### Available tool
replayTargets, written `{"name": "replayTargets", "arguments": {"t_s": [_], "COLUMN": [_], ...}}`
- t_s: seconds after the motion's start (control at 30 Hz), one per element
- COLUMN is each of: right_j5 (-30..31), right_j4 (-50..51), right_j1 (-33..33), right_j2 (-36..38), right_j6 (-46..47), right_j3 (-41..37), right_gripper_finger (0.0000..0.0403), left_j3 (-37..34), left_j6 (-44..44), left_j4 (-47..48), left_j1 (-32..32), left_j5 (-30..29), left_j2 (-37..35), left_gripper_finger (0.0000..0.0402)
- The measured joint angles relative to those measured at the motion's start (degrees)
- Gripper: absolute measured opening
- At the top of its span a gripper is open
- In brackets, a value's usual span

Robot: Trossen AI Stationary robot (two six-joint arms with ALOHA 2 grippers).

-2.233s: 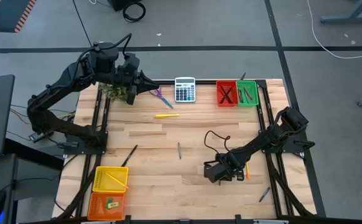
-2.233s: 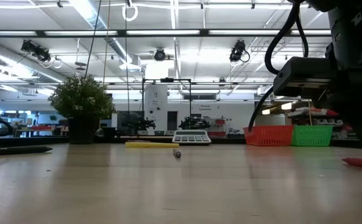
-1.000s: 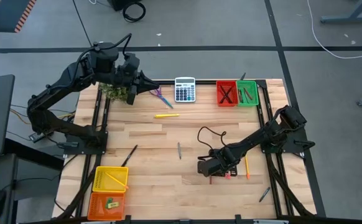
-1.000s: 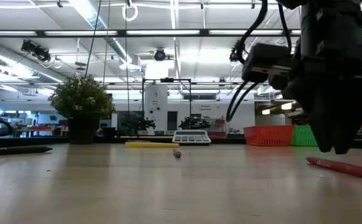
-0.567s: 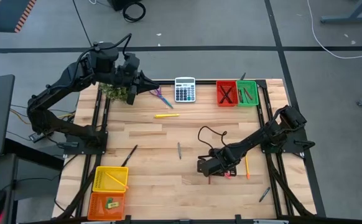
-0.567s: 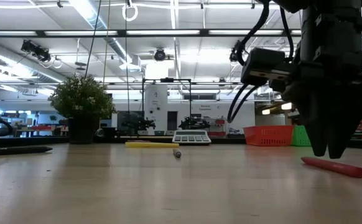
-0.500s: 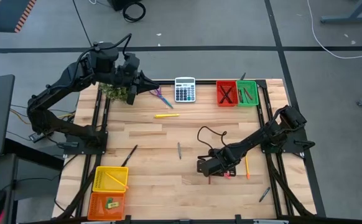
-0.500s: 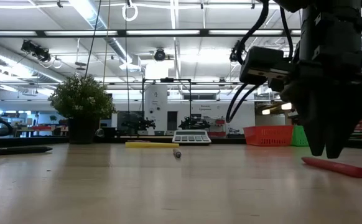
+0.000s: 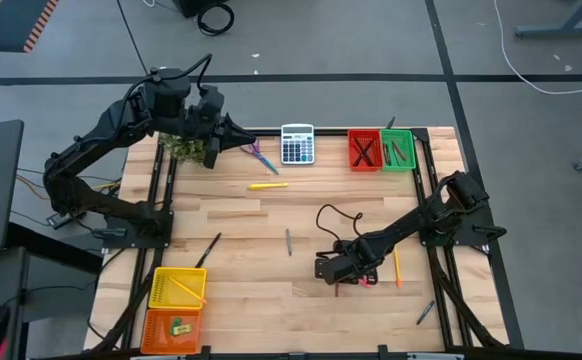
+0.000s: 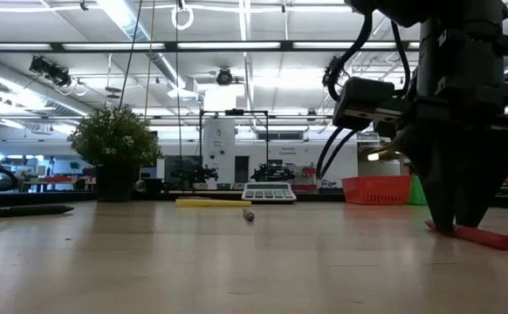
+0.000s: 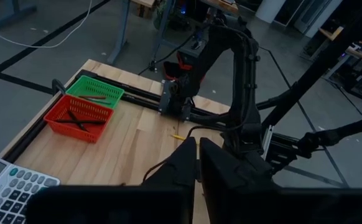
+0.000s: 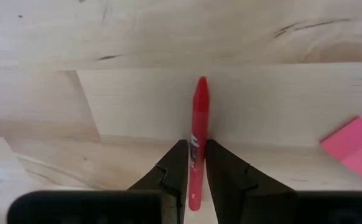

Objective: Sort crayons/erasers/pens/pencils in bins
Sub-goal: Put the red crayon into the green bin

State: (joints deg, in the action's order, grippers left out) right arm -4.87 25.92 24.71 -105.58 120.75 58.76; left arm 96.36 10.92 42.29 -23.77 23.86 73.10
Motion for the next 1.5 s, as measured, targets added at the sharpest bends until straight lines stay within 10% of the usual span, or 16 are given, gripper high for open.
{"name": "replayTargets", "arguments": {"t_s": [1.5], "right_j5": [-2.02], "right_j4": [3.14], "right_j1": [-0.9], "right_j2": [0.49], "right_j6": [-3.15], "right_j3": [1.94], "right_gripper_finger": [0.0041], "left_j3": [0.0], "left_j6": [-0.23], "left_j4": [0.42], "left_j1": [0.0], "left_j5": [0.0], "left_j2": [0.0], "left_gripper_finger": [0.0027]}}
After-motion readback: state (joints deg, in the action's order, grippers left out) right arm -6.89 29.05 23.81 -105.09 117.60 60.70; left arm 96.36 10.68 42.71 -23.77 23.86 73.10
